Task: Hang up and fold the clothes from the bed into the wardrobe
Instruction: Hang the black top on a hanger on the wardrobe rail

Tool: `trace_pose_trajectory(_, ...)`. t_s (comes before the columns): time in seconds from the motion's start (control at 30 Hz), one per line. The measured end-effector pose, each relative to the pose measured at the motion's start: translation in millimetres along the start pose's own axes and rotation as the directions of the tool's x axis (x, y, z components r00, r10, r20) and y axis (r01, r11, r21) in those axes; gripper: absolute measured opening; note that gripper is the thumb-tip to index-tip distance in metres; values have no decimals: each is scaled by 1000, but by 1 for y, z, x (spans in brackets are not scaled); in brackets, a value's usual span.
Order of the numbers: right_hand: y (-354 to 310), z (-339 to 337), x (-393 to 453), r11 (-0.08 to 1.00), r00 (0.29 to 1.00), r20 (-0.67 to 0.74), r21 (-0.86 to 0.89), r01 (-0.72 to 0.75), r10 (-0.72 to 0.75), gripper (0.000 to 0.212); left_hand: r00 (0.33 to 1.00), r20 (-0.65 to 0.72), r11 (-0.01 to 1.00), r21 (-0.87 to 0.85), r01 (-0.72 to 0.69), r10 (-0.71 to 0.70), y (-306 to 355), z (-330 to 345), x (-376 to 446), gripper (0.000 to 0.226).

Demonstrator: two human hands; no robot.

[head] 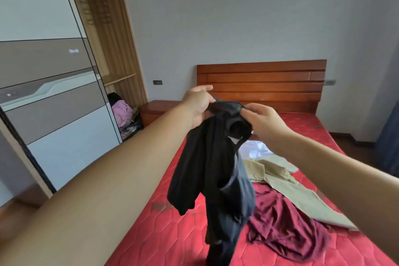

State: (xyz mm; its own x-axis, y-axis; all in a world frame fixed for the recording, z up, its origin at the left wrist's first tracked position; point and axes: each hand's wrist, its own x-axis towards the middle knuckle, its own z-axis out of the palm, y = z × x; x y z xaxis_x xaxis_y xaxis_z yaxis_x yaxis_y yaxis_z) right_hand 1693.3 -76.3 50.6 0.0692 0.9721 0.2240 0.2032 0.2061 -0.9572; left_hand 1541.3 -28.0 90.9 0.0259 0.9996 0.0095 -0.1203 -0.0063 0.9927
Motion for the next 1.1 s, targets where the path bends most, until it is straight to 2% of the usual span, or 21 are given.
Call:
trace_pose_trajectory(0.07, -15, 7, 8, 984, 996, 4, 152, -89, 89, 23, 998, 40, 998, 40, 48, -49, -6, -13, -2, 17)
trace_pose_trajectory(0.1, -21, 12, 13, 962, 990, 8, 233, -140, 142, 22, 992, 96, 995, 66, 76, -82, -7, -18, -5, 14)
trace_pose_trajectory(0.2, -41, 30, 24, 875, 964, -20, 425, -233, 267, 17, 945, 303, 986, 149, 77, -120, -4, -35, -12, 43)
trace_pose_trajectory(0.3, -58, 47, 29, 848, 951, -26, 460, -263, 309, 25, 926, 376, 965, 248, -83, -17, -3, -50, -20, 49)
trace_pose_trajectory(0.37, -64, 59, 32, 840, 949, -21, 472, -267, 314, 26, 945, 320, 851, 477, -222, 67, -10, -61, -20, 64)
trace_pose_trajectory(0.4, -68, 64, 33, 820, 943, -16, 500, -280, 331, 24, 946, 301, 748, 600, -284, 118, -15, -66, -17, 56)
trace_pose_trajectory(0.47, -73, 74, 36, 764, 929, -12, 573, -297, 370, 21, 934, 308, 541, 762, -355, 179, -22, -81, -15, 13)
trace_pose_trajectory(0.5, -74, 77, 37, 754, 928, -7, 584, -300, 374, 22, 934, 308, 481, 801, -358, 182, -25, -88, -13, 10)
trace_pose_trajectory(0.53, -73, 81, 39, 767, 930, -9, 568, -298, 368, 23, 941, 288, 459, 821, -339, 181, -27, -96, -13, 16)
trace_pose_trajectory(0.63, -68, 88, 42, 893, 963, 12, 370, -256, 270, 23, 971, 205, 616, 751, -238, 125, -28, -110, -12, 17)
trace_pose_trajectory(0.73, -66, 93, 44, 913, 956, 20, 289, -287, 294, 9, 969, 238, 825, 533, -189, 68, -18, -112, -19, 20)
trace_pose_trajectory(0.8, -67, 96, 42, 915, 943, 53, 232, -330, 327, 13, 951, 269, 891, 380, -250, 153, -5, -109, -22, 43)
trace_pose_trajectory(0.87, -69, 97, 39, 933, 933, 162, 114, -341, 321, 22, 936, 275, 872, 375, -314, 219, 9, -104, -23, 63)
trace_pose_trajectory(0.9, -68, 97, 38, 937, 924, 212, 79, -340, 317, 26, 933, 280, 840, 429, -333, 227, 15, -102, -24, 64)
trace_pose_trajectory(1.03, -58, 96, 40, 961, 922, 292, 26, -274, 255, 46, 934, 196, 633, 691, -348, 299, 26, -104, -23, 23)
trace_pose_trajectory(1.1, -52, 94, 40, 981, 913, 363, -12, -192, 183, 48, 924, 91, 587, 749, -309, 371, 27, -103, -22, 21)
